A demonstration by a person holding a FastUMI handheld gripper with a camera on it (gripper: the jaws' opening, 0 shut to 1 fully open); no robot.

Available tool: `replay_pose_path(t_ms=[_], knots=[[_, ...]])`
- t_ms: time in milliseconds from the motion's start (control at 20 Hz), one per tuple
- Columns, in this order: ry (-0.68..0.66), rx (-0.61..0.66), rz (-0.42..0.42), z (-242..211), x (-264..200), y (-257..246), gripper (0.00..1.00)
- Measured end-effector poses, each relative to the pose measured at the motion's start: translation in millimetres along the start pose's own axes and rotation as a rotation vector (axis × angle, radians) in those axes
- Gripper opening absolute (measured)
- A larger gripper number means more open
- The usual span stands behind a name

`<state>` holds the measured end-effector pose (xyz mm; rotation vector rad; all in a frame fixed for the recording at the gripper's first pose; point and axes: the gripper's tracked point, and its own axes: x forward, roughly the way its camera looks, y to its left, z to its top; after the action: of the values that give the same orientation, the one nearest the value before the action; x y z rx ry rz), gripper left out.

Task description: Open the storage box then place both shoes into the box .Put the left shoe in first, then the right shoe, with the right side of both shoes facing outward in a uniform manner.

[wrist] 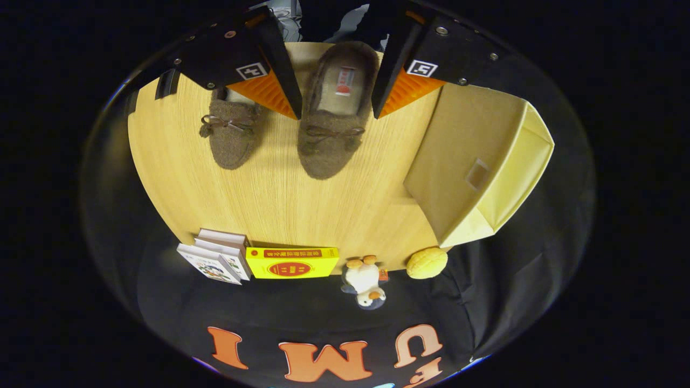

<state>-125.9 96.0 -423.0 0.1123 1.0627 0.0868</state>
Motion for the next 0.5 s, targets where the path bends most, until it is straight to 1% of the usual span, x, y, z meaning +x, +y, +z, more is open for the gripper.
replay_pose_path(t_ms=[100,150,250,300,350,400,500], knots=[[0.034,-0.001,-0.016,-15.0,12.0,-9.8,0.75],[0.052,-0.003,-0.011,-20.4,19.3,-10.2,0.73],[0.054,-0.003,-0.013,-20.4,33.5,-12.8,0.65],[0.057,-0.003,-0.022,-20.8,40.2,-14.9,0.56],[0.063,0.001,-0.019,-21.7,47.2,-14.0,0.53],[0.070,0.011,-0.015,-21.7,52.9,-12.5,0.47],[0.066,0.030,-0.049,-18.8,59.5,-18.7,0.34]])
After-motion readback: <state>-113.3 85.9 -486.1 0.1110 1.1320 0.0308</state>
